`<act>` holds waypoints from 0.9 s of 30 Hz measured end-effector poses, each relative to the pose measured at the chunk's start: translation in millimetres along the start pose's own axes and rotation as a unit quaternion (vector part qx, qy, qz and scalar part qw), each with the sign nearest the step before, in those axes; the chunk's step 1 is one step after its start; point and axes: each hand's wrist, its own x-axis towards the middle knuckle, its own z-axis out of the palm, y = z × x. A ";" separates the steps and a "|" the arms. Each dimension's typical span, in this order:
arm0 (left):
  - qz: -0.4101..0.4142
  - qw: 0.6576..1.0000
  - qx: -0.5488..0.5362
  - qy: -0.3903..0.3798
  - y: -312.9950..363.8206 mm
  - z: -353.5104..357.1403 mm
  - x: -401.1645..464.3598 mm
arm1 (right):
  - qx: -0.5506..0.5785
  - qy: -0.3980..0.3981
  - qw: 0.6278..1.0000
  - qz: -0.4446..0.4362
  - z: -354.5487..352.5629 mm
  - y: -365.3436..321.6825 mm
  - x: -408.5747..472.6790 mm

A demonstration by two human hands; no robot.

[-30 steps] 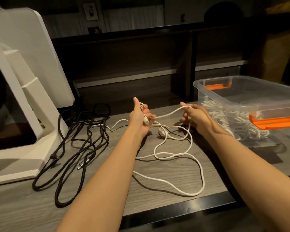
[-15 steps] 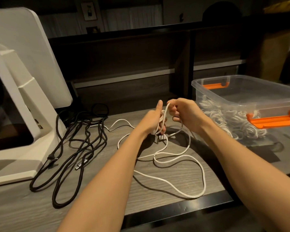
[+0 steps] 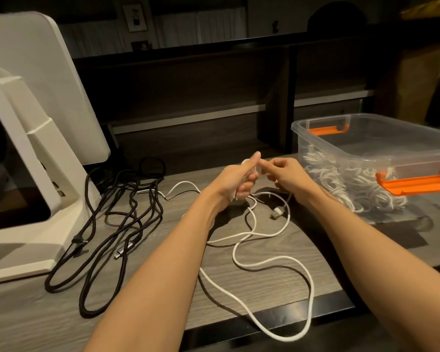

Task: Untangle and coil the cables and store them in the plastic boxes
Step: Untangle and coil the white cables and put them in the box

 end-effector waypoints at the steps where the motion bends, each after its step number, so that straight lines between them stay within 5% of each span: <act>1: 0.005 1.000 -0.015 0.020 -1.0 -1.6 1.2 | 0.000 -0.003 1.000 0.005 -2.1 1.3 0.8; 5: 0.007 0.996 -0.035 0.082 -5.6 -4.8 4.2 | -0.018 -0.010 1.000 0.001 -5.8 2.1 3.4; 11: -0.018 0.998 -0.068 -0.005 -6.4 -3.0 3.3 | -0.094 0.031 0.989 -0.105 -7.2 3.1 5.0; 17: -0.033 0.992 -0.118 -0.016 -10.1 -3.0 4.2 | -0.293 -0.038 0.945 -0.138 -5.5 -0.5 6.5; 27: -0.018 0.966 0.031 0.256 -19.1 1.1 19.4 | -0.187 -0.215 0.949 -0.133 2.7 -16.6 -4.7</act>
